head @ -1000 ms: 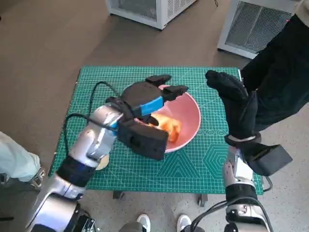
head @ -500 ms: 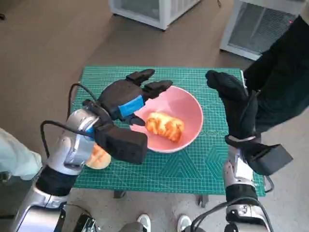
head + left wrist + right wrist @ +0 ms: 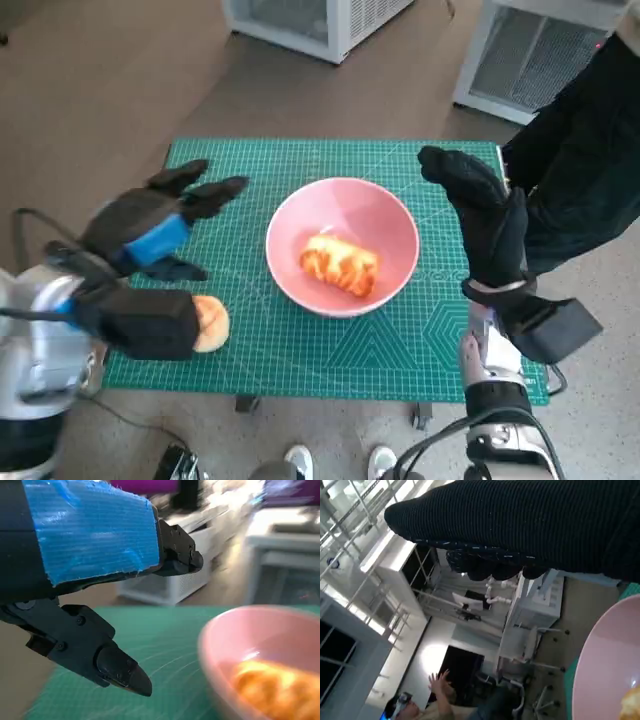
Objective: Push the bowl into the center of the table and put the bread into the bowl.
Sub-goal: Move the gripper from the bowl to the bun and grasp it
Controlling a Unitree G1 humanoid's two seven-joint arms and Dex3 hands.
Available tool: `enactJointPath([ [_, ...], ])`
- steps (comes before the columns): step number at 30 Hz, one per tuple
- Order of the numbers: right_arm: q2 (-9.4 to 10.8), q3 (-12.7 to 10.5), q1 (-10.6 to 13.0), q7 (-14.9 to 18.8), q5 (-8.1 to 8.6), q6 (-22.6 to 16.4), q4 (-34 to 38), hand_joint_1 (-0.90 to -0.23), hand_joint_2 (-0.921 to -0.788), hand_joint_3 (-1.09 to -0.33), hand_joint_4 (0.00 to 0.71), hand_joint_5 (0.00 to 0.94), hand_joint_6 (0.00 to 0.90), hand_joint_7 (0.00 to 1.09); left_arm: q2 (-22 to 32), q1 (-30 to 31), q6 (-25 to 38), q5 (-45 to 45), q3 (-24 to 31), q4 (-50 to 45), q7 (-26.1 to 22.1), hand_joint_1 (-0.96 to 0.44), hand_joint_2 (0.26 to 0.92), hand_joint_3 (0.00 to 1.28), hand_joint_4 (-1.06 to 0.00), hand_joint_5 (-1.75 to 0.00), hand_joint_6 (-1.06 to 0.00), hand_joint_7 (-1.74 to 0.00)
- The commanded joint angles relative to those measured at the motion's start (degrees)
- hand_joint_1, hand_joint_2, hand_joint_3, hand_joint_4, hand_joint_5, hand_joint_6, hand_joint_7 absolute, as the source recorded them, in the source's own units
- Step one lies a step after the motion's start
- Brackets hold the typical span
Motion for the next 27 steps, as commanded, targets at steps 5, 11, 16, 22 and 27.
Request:
enactJointPath([
  [5,0.2,0.1,1.3,0.6,0.07,0.7,1.0,-0.755,-0.921,-0.787,0.201,0.001,0.0,0.61,3.3,8.5,-1.1,-0.4,3.5,-4.3,-0.1,-0.25,0.703,0.0,-0.18,-0.01,-0.3,-0.01],
  [11,0.3,0.1,1.2,0.7,0.14,0.8,1.3,-0.755,-0.921,-0.788,0.2,0.001,0.0,0.61,3.1,12.7,-0.6,-2.9,5.2,-6.1,-1.2,-0.23,0.71,0.0,-0.18,0.0,-0.31,-0.01],
  [16,0.3,0.3,1.1,0.6,-0.21,0.7,1.7,-0.755,-0.921,-0.787,0.201,0.001,0.001,0.61,2.6,14.8,0.5,-3.3,5.0,-7.7,-2.1,-0.17,0.71,0.0,-0.18,0.0,-0.32,-0.01],
  [22,0.3,0.3,1.0,0.7,0.05,1.0,1.7,-0.752,-0.921,-0.788,0.201,0.001,0.0,0.61,2.2,16.1,0.8,-3.2,4.1,-8.0,-2.2,-0.15,0.712,0.0,-0.19,0.0,-0.32,-0.01],
  [27,0.3,0.4,1.1,0.9,0.2,1.2,1.5,-0.751,-0.921,-0.789,0.2,0.001,0.0,0.61,1.8,16.6,0.7,-2.9,3.0,-7.5,-2.3,-0.13,0.714,0.0,-0.19,0.0,-0.33,-0.01],
])
